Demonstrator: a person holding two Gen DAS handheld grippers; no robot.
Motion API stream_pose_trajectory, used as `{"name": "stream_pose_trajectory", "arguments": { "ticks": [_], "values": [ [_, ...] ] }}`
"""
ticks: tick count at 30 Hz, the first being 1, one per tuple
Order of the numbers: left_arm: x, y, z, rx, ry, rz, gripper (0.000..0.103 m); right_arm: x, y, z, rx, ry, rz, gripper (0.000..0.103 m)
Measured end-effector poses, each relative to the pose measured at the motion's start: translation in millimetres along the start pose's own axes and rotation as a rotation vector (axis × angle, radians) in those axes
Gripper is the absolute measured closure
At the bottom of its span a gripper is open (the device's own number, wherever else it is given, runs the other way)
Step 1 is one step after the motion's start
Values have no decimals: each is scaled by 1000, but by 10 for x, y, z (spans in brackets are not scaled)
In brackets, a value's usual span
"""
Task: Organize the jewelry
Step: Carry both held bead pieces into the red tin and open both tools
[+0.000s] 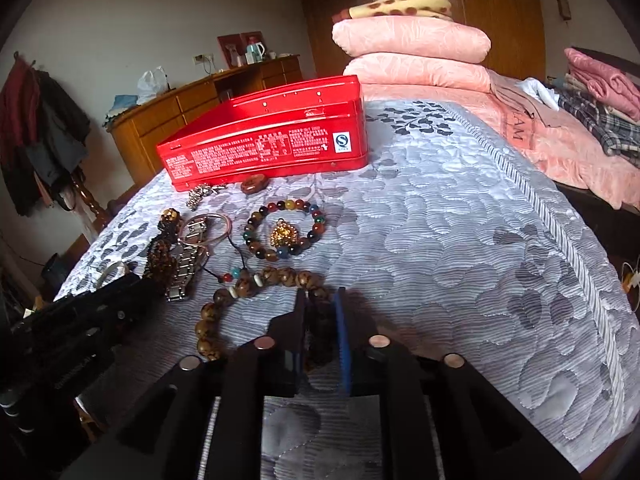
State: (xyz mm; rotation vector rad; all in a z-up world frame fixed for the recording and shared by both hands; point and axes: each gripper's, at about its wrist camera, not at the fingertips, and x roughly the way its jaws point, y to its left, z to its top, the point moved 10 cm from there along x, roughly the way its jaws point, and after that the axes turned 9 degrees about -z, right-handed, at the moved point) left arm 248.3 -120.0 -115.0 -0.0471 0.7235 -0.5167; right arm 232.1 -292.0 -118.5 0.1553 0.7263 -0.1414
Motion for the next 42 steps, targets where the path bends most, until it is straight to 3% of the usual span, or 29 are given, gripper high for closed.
{"name": "stream_pose_trajectory", "arguments": {
  "ticks": [4,8,12,14,24,33,38,42],
  "values": [
    [40,-30,1,12,0,14,76,25,16,9,-29,-7,-20,89],
    [54,-57,-1,40,-3,36,82,21,4,19,-24,-3,-11,91],
    [-36,-26,68,2,-30,-4,85,-8,1,50,9,0,34,92],
    [-121,-22,156,-7,-59,-23,100,-58,15,123,7,-16,39,92],
    [-326,0,549,-38,-133,-97,99,-307,136,668,-33,-119,67,92],
    [-391,20,1284,-12,-232,-106,99,-369,189,1433,-49,-217,98,92],
    [-197,-26,1839,10,-264,-130,99,-217,288,1834,-38,-236,156,92],
    [112,-5,2132,-8,-241,-159,99,18,341,2095,-22,-224,190,92]
  ]
}}
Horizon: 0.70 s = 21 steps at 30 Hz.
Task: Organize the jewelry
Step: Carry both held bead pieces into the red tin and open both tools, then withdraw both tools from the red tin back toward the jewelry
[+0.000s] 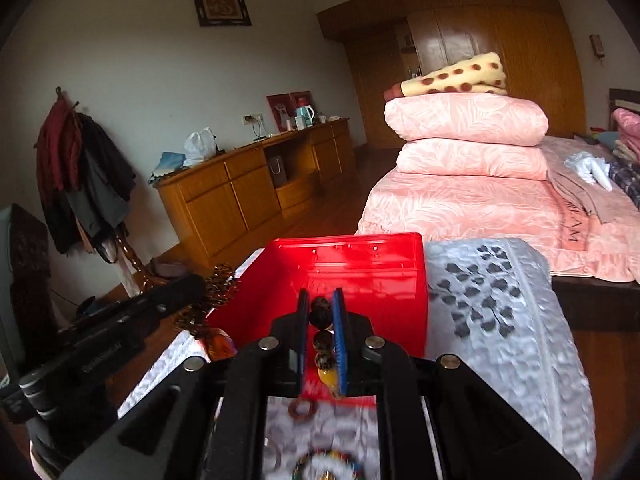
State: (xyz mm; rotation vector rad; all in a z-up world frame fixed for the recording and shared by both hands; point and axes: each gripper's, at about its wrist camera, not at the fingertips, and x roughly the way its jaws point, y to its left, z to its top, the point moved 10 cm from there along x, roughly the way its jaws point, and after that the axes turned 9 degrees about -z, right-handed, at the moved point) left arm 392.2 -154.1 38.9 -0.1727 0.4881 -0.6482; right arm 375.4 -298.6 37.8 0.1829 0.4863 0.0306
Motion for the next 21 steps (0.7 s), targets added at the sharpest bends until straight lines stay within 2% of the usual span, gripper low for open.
{"name": "stream_pose_trajectory", "arguments": {
  "ticks": [3,9,10,11,12,15,16,18,19,20,21],
  "values": [
    [254,77,24,-6,26,-2,99,253,-32,52,17,22,14,92],
    [664,285,-186,-29,104,34,99,710,-192,-104,58,102,15,91],
    [704,308,-228,-31,114,34,98,743,-223,-142,57,111,-1,86],
    [715,331,-244,-38,114,42,98,757,-250,-148,57,112,-14,75],
    [707,361,-254,-44,112,46,98,757,-270,-154,57,109,-23,71],
    [671,410,-270,-50,106,56,94,723,-312,-162,62,89,-45,70],
    [617,428,-261,-45,94,75,89,716,-327,-174,68,88,-44,70],
    [504,451,-249,-39,76,106,72,685,-359,-209,79,86,-48,70],
    [441,459,-246,-37,66,118,56,638,-381,-246,79,81,-61,70],
    [361,462,-244,-32,51,131,50,600,-382,-264,77,74,-68,69],
    [272,478,-253,-22,38,148,50,544,-393,-290,74,67,-75,67]
  ]
}}
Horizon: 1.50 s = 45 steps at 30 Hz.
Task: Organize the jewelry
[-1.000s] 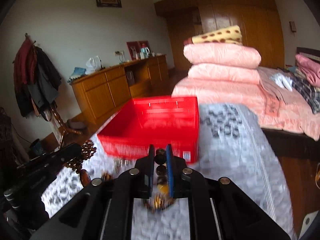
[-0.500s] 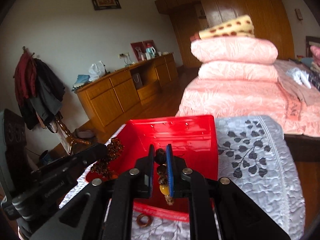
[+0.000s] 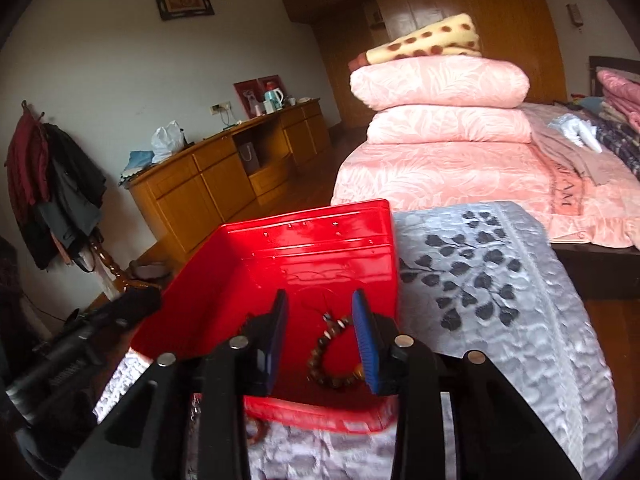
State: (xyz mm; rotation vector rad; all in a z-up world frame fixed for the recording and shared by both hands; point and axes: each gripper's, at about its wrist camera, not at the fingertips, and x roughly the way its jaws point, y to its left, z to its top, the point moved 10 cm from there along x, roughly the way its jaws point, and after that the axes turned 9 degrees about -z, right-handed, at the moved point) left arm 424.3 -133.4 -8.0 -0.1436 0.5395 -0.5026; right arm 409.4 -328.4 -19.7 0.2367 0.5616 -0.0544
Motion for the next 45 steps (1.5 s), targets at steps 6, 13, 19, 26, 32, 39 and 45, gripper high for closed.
{"name": "stream_pose_trajectory", "arguments": {
  "ticks": [6,13,19,26,32,39,45],
  "values": [
    [-595,116,-212,64,-56,123,31,-426,-3,-398,-21,-22,-28,53],
    [-1035,235,-673,101,-8,182,19,-650,-3,-939,0,65,-29,51],
    [-1175,336,-1026,88,34,199,19,-753,-34,-1225,-4,102,-57,51],
    [-1221,343,-1374,94,68,212,19,-770,-74,-1370,1,121,-81,51],
    [-1146,355,-1502,85,101,202,19,-752,-37,-1378,-14,126,-81,51],
    [-1034,292,-1582,54,127,167,26,-737,-39,-1384,-7,135,-71,51],
    [-1017,331,-1653,2,149,137,34,-727,-54,-1392,9,142,-61,51]
  ]
}}
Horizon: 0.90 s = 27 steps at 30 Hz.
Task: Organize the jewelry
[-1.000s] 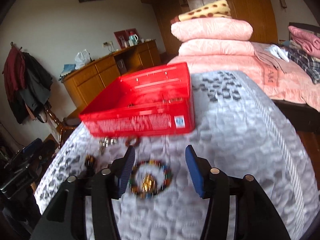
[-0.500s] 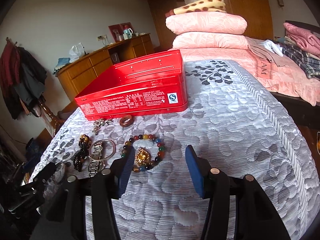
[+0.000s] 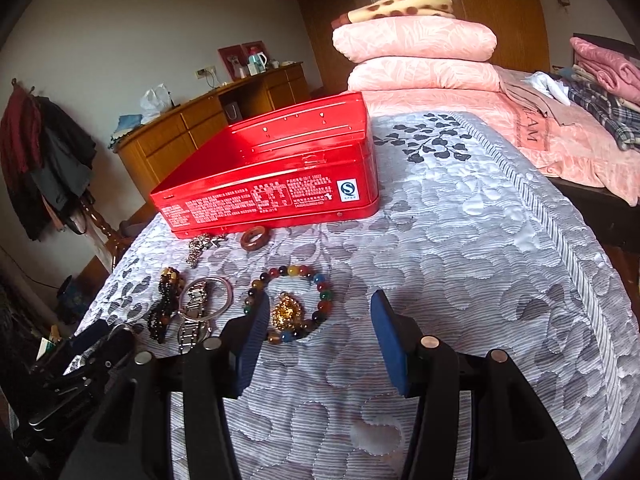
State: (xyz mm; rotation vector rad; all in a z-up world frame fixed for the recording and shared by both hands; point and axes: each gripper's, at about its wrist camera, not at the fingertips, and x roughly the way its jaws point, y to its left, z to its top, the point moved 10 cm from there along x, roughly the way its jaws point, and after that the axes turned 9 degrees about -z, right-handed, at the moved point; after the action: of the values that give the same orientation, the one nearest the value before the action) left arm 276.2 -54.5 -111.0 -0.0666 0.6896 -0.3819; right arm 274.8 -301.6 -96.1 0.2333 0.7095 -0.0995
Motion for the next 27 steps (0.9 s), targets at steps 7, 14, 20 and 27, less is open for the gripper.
{"name": "stream_pose_trajectory", "arguments": {
  "ticks": [7,14,20,27],
  "values": [
    [26,-54,-62,22,16,40,35,16,8,-4,0,6,2,51],
    [20,-32,-56,26,13,63,55,26,20,-14,-10,13,-8,51],
    [-3,-27,7,4,-3,39,55,103,-4,-32,-11,56,-30,51],
    [2,-65,243,15,-47,35,55,167,33,5,-37,68,-69,51]
  ]
}}
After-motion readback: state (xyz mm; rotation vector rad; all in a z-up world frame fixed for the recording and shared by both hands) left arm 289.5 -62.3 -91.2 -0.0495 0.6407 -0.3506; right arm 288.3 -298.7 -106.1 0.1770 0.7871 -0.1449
